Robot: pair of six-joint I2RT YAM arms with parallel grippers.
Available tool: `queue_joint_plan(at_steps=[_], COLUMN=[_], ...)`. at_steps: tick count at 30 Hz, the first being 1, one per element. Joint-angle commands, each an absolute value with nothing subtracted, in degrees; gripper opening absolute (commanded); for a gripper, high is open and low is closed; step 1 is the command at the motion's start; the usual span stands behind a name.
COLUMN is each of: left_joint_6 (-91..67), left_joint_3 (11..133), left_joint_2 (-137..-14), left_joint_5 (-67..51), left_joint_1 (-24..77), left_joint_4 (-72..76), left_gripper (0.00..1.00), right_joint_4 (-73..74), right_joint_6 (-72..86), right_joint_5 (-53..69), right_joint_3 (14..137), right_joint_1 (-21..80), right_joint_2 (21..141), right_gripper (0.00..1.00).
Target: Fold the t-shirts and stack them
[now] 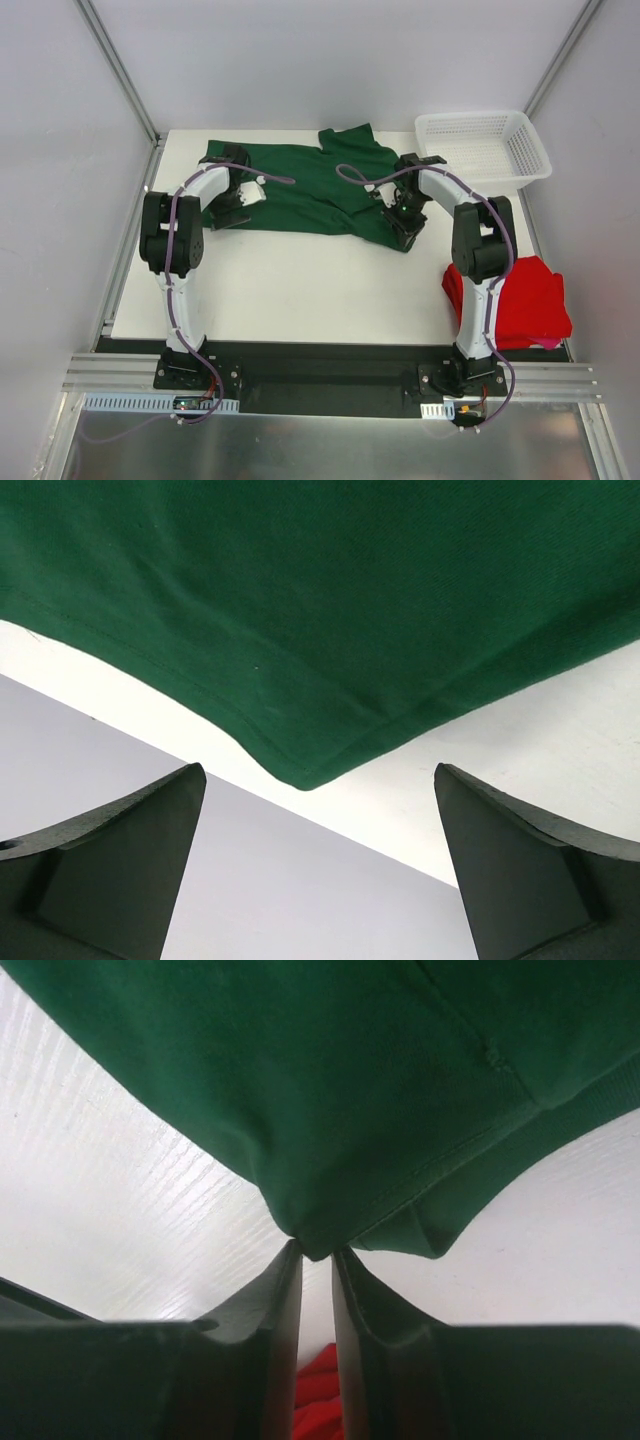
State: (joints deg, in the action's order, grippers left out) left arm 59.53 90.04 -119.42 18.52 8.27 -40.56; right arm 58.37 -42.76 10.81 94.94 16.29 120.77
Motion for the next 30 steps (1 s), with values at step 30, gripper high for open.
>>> queue_joint_plan(at_steps=[30], left_joint_6=[58.45], left_joint_3=[88.94], left_joint_2=[-120.76], left_joint_5=[18.11], left_joint_1=[5.54], left_joint_4=[-41.48], left_gripper=[0.99], right_joint_4=[63.9], right_joint_6=[-48.17], right_joint_5=[9.32], right_joint_3=[99.05], right_joint_1=[15.12], right_joint_2=[118.04], right_gripper=[0.01])
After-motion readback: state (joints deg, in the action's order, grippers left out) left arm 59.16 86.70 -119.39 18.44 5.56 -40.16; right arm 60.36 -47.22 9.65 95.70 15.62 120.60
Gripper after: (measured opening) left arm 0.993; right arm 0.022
